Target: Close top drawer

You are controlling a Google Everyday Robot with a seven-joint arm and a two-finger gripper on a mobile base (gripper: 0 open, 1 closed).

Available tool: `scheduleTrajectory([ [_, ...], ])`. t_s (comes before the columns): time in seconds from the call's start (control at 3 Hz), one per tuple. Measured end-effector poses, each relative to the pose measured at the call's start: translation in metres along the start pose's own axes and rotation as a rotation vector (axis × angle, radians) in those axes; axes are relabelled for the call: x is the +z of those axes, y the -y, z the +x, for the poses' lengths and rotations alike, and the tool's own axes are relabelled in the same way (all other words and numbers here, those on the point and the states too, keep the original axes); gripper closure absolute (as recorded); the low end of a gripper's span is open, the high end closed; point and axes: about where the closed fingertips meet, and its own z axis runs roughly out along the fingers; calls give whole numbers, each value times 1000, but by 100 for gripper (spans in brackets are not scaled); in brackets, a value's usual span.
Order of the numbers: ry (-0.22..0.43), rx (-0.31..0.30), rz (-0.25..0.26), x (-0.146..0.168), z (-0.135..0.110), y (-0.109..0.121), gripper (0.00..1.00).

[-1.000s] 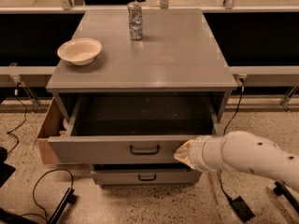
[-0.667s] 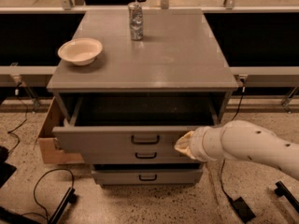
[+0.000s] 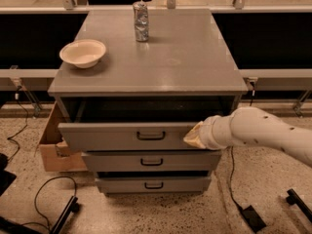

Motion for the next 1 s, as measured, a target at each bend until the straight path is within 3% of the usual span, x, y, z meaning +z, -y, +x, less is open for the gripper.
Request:
scheduleTrajectory([
  [0.33, 15, 2, 36, -6, -8, 21, 100],
  [0.67, 15, 2, 36, -6, -8, 21, 100],
  [1.0, -6, -44, -1, -14, -11, -11, 100],
])
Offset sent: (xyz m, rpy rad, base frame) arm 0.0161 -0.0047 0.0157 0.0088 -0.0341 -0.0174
